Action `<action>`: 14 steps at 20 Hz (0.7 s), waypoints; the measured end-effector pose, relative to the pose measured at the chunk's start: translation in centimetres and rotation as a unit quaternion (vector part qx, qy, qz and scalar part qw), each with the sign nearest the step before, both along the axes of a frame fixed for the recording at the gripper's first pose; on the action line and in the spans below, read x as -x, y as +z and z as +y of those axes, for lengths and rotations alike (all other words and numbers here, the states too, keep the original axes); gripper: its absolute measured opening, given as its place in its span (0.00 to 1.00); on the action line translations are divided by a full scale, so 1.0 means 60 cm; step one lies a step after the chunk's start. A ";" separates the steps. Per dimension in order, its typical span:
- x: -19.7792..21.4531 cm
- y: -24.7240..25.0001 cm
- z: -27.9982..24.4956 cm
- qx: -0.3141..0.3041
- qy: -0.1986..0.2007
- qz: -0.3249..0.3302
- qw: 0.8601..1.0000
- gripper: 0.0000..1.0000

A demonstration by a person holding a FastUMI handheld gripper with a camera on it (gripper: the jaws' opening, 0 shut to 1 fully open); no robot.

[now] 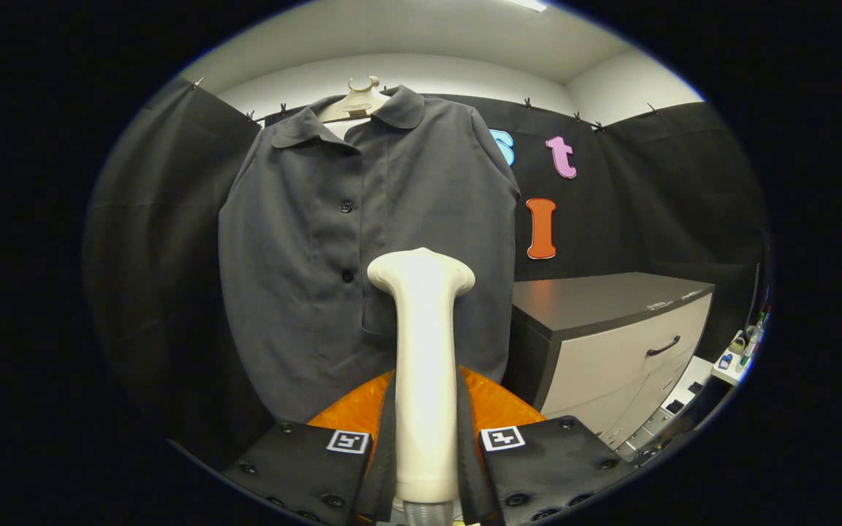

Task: Iron the clothes twice with a garment steamer, once on the left side and once on the right side.

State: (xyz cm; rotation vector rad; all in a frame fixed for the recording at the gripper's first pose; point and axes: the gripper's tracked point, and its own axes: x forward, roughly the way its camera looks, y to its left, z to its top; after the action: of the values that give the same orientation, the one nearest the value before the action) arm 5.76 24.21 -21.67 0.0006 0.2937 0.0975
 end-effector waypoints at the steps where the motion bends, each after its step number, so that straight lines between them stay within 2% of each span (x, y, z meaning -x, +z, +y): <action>1: 0.005 -0.009 -0.003 -0.001 -0.001 0.007 1.000 0.42; 14: 0.064 -0.120 -0.015 0.011 -0.007 0.076 0.997 0.42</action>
State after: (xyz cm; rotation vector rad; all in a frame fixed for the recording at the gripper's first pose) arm 1.93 23.34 -28.88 -0.0114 0.4474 0.0811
